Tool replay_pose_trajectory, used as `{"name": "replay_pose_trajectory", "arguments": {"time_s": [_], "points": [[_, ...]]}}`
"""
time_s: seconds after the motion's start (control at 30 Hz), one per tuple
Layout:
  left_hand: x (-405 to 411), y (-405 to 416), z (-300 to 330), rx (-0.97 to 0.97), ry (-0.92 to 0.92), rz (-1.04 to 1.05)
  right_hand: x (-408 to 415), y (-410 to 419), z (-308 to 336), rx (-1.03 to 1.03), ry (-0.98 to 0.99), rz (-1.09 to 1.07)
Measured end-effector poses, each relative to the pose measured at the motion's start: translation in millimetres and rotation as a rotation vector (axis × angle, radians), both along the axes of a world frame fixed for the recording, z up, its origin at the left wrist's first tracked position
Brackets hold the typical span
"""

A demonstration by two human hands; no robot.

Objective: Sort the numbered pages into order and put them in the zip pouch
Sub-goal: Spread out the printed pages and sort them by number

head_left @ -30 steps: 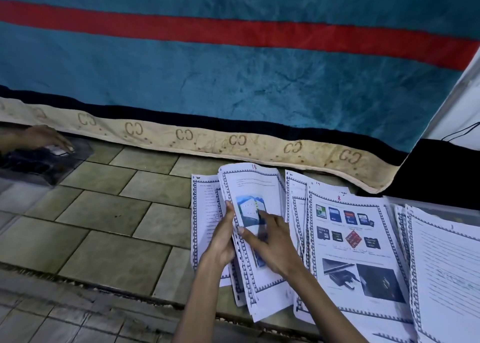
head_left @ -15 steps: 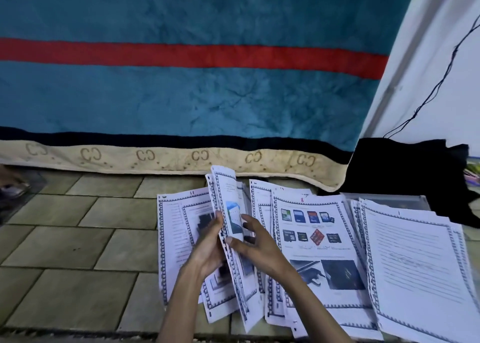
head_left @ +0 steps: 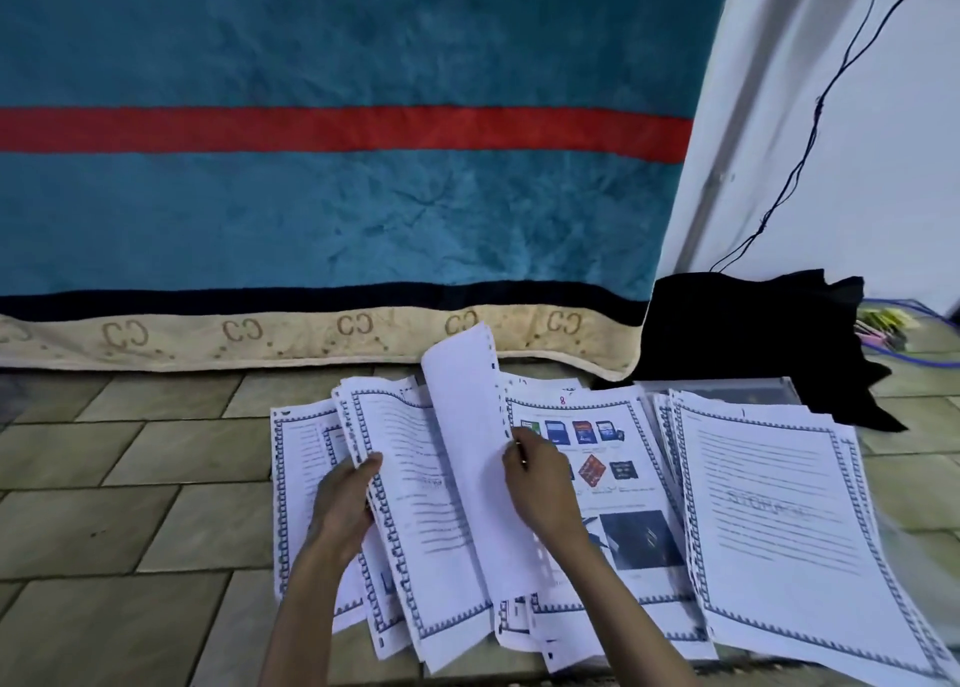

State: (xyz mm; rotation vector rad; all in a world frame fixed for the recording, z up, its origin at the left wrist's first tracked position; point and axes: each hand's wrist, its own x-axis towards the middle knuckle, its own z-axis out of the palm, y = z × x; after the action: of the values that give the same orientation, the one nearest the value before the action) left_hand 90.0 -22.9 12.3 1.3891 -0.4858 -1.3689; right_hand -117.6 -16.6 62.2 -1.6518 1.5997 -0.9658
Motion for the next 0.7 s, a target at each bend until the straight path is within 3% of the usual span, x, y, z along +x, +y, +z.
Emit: {"name": "replay_pose_trajectory", "arguments": {"time_s": [0.23,0.4,0.47,0.6,0.7], "points": [[15.4,3.5,-0.8,0.175,-0.569,0.168,-10.2,0.0,0.5,-0.040,0.007,-0.037],[-0.3,15.0,12.4,0.184,-0.829,0.295,-4.4,-1.4,-3.8,-0.050,0.035,0.026],[-0.3,12.5,6.7,0.151,-0.850,0.235,-2.8,-1.3,-4.1,-0.055,0.038,0.043],[-3.2,7.2,8.0,0.283,-0.735,0.020,1.4,-3.5,-7.4,-0.037,0.035,0.059],[-6.9,0.7,12.2,0.322,-0.707,-0.057,8.1,2.1,-6.0,-0.049,-0.023,0.185]]}}
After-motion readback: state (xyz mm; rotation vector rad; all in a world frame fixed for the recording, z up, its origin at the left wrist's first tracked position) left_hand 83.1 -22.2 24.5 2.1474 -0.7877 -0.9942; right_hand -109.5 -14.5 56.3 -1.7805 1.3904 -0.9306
